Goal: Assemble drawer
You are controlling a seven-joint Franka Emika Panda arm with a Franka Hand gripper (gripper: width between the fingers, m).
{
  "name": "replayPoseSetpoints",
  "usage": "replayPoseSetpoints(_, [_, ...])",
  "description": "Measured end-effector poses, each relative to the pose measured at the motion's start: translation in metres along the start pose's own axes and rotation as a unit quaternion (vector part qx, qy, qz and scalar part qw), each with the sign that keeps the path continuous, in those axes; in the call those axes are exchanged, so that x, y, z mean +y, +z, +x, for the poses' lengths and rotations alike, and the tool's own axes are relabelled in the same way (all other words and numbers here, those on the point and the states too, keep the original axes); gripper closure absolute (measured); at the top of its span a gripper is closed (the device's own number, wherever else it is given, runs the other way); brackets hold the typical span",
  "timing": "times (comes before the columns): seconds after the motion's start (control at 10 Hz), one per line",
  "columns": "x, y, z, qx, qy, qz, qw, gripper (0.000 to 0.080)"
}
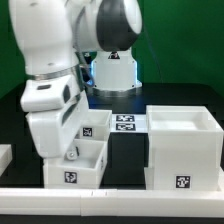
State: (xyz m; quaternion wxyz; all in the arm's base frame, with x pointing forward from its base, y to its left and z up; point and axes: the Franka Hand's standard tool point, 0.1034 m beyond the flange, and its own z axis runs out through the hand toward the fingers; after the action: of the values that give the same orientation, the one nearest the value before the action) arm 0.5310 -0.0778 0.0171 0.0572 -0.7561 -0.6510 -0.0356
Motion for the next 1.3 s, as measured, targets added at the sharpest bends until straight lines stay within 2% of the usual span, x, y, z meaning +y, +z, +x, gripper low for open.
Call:
replayPoseSetpoints(0.1, [0.005, -0.001, 0.015, -0.010, -0.015, 0.002, 1.000, 0.0759])
replayPoseSetpoints(0.2, [0.005, -0.001, 0.026, -0.012, -0.040, -0.004, 0.999, 0.0759])
replayPoseSetpoints(0.3, [-0.002, 0.002, 0.024, -0.013, -0.049, -0.009, 0.999, 0.0759])
replayPoseSetpoints(0.6, [-0.001, 0.002, 0.022, -0.013, -0.041, -0.006, 0.999, 0.0759])
replayPoseSetpoints(0.7, [0.003, -0.003, 0.028, -0.013, -0.044, -0.012, 0.999, 0.0759])
replayPoseSetpoints(0.8, [0.006, -0.007, 0.041, -0.014, -0.049, -0.016, 0.999, 0.0759])
replayPoseSetpoints(1.0, [0.007, -0.006, 0.062, -0.012, -0.055, -0.017, 0.998, 0.0759])
replayPoseSetpoints(1.3, [0.004, 0.002, 0.066, -0.009, -0.050, -0.011, 0.999, 0.0759])
